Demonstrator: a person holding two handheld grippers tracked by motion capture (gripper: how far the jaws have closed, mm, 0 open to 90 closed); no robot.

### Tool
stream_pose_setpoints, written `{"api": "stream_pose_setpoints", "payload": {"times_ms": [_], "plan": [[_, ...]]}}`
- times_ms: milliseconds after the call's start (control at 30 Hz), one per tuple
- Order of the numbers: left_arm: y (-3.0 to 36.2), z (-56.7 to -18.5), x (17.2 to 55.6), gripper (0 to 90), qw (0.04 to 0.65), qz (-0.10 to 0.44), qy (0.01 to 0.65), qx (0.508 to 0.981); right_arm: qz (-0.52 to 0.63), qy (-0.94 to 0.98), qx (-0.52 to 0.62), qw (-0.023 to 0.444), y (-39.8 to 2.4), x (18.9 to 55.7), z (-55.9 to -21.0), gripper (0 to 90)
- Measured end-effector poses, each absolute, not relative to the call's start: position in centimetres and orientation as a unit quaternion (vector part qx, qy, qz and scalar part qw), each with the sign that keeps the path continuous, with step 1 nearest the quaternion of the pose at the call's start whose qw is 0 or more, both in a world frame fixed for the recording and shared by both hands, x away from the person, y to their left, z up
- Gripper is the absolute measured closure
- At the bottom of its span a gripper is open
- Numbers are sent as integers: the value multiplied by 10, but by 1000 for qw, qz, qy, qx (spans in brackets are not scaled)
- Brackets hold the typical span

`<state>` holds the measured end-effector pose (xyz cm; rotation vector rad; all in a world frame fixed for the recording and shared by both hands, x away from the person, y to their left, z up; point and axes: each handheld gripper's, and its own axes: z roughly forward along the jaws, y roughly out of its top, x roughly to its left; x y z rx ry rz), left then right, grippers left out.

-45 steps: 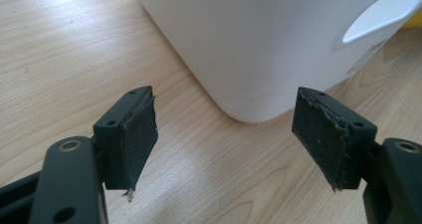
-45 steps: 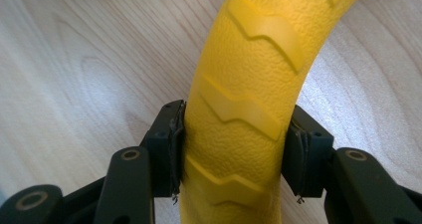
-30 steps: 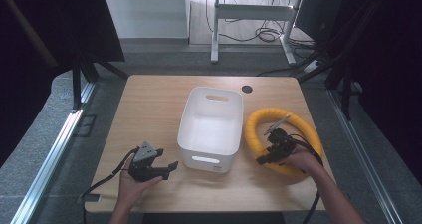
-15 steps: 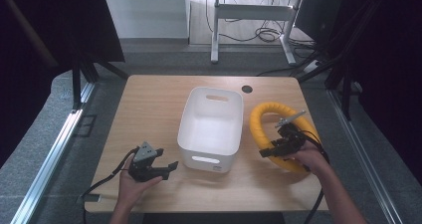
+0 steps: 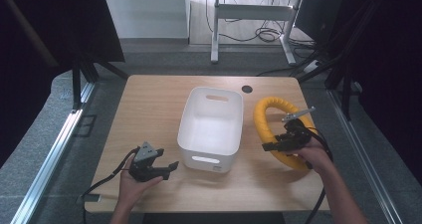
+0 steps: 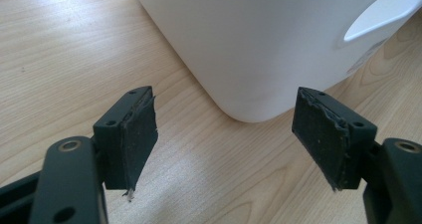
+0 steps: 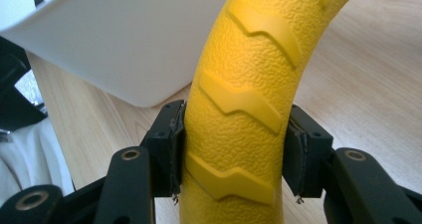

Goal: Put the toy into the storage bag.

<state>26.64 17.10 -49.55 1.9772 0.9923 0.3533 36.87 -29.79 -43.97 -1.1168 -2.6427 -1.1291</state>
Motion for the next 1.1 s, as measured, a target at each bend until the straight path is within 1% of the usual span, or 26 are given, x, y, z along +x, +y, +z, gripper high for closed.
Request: {"api": "stream_pose_setpoints", "payload": {"times_ms": [500, 1100], "plan": [[171, -496, 267, 258, 435, 142, 398, 795, -406, -834, -374, 10, -312, 368, -424, 490], [171, -496, 267, 258, 435, 142, 399, 795, -447, -806, -388, 7, -328, 368, -416, 491]]}}
